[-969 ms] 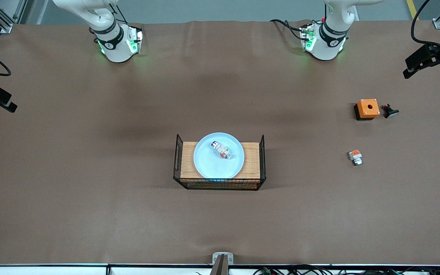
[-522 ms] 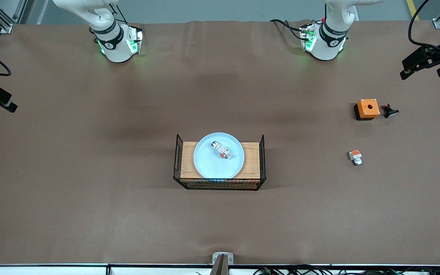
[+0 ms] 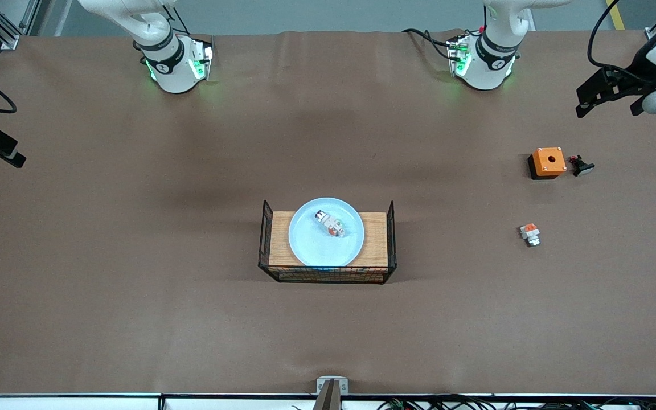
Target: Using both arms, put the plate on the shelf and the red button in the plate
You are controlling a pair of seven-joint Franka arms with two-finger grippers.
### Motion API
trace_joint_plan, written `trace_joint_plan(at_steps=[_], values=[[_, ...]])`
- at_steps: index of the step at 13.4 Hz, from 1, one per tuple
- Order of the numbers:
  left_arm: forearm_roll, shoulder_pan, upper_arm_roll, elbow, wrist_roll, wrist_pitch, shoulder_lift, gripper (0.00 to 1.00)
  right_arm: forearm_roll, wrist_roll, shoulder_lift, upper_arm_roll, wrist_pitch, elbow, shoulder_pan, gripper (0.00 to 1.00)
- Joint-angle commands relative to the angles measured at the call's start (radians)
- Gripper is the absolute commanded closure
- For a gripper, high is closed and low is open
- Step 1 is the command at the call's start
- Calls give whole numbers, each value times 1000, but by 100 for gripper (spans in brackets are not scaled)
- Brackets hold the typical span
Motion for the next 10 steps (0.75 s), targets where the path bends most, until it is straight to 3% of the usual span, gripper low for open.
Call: trace_joint_plan(at_steps=[1,10], values=[[2,1,-1,-23,11,20,-24,0,-15,11,7,1,-9,23,4,0],[0,2,-1,-5,0,17,-16,0,-15,11,7,1,-9,23,4,0]])
